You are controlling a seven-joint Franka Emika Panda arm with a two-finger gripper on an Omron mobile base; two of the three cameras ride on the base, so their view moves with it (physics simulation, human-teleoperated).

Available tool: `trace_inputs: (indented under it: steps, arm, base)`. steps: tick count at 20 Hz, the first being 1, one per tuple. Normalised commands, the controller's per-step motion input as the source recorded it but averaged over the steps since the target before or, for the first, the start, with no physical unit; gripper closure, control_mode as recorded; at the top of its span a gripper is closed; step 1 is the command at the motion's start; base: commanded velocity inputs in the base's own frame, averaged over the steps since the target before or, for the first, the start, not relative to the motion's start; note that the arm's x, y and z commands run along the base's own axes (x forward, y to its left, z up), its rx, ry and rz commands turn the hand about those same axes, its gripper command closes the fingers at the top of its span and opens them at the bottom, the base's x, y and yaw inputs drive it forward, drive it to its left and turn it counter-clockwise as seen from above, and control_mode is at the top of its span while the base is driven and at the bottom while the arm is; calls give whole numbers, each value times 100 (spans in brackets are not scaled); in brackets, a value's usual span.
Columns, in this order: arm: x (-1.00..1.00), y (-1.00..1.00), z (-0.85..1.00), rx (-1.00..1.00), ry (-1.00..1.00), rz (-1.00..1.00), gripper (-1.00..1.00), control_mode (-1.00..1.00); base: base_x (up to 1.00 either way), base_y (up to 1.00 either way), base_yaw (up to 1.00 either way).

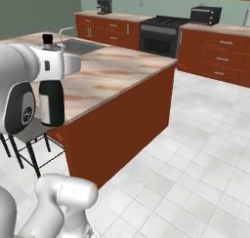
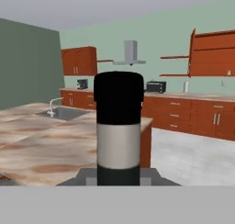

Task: Get the candle and the wine from the cabinet and move them to the dining counter.

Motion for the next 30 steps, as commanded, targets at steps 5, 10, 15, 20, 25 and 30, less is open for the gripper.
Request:
trace_inputs:
  steps: [5, 10, 15, 20, 25, 30]
  arm:
    - [0, 0, 0, 0, 0, 0, 100, 100]
    - [0, 0, 0, 0, 0, 0, 100, 100]
    - [0, 0, 0, 0, 0, 0, 100, 100]
    - [0, 0, 0, 0, 0, 0, 100, 100]
    - [0, 0, 0, 0, 0, 0, 100, 100]
    - [0, 0, 0, 0, 0, 0, 100, 100]
  base:
    - [-33, 100, -33]
    - [-21, 100, -49]
    - [7, 100, -39]
    - [11, 100, -36]
    - [0, 100, -29]
    - [2, 100, -11]
